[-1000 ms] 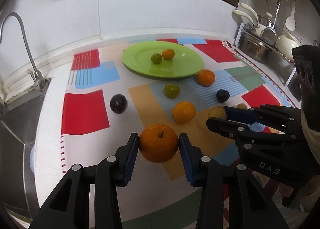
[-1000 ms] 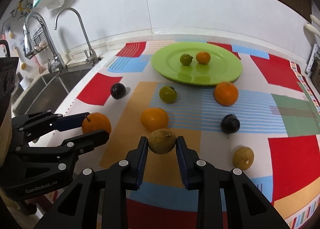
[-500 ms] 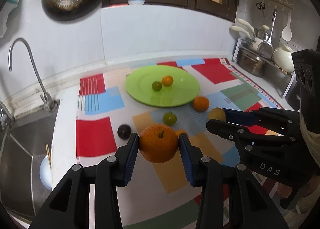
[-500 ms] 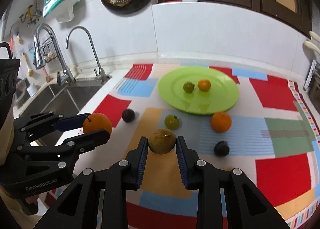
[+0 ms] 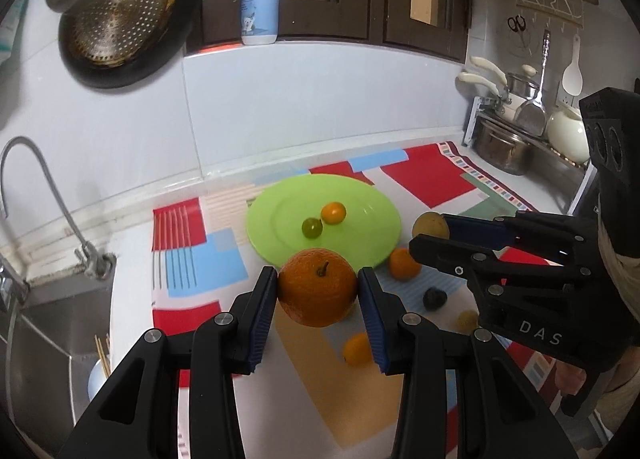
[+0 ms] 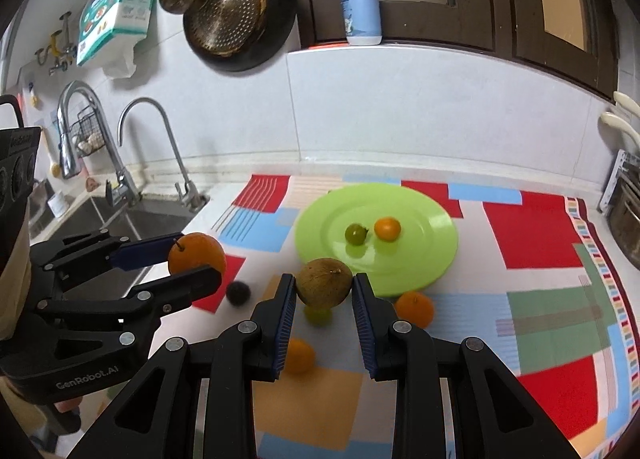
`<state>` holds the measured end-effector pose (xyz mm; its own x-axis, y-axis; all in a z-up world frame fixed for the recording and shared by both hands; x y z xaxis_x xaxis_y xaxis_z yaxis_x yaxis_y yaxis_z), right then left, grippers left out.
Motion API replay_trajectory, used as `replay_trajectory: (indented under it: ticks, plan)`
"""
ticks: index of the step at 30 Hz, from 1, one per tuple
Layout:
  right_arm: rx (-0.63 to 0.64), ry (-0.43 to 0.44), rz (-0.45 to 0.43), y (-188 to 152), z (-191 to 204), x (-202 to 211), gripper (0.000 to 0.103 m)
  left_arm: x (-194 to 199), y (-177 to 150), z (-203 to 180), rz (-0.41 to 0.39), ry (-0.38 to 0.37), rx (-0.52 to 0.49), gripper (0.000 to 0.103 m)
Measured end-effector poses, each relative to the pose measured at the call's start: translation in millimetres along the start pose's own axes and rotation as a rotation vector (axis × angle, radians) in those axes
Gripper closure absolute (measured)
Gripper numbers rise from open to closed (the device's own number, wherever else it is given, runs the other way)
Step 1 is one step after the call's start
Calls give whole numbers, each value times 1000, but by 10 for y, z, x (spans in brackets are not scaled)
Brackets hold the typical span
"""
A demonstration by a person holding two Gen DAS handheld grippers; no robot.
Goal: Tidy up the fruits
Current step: 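Carry both fruits onto the green plate and open both tools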
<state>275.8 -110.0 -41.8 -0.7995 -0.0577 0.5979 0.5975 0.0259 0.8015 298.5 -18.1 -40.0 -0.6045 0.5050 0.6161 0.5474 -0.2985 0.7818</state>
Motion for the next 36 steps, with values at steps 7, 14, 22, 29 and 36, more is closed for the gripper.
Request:
replay_trajectory:
  ticks: [7, 14, 22, 29, 36]
  plan:
    - [-18, -1, 14, 217, -138, -219, 73, -163, 270, 80, -3, -4, -18, 62]
    - [-23, -25, 23, 465, -261, -446, 73, -403, 520, 190, 12, -16, -25, 62]
    - [-52, -51, 70, 670, -440, -824, 73, -773, 745, 328, 57, -54, -20, 62]
    - [-94, -74, 129, 759, -600, -1213, 73, -1194, 852, 465, 111, -67, -23, 62]
    - [-129, -97, 205, 719, -755, -1607, 73, -1638, 860, 514, 186, -87, -23, 62]
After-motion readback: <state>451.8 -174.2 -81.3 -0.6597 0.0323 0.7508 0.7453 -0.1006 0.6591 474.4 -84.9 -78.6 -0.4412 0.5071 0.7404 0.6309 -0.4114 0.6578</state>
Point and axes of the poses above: each gripper's, at about its wrist camera, not at the fingertips, and x roughly against the way its jaws point, z to its left, y to its top, the point moved 7 cm from there along -x, roughly the way its jaws point, and after that the axes turned 7 degrees about -y, right-handed, at the moved point
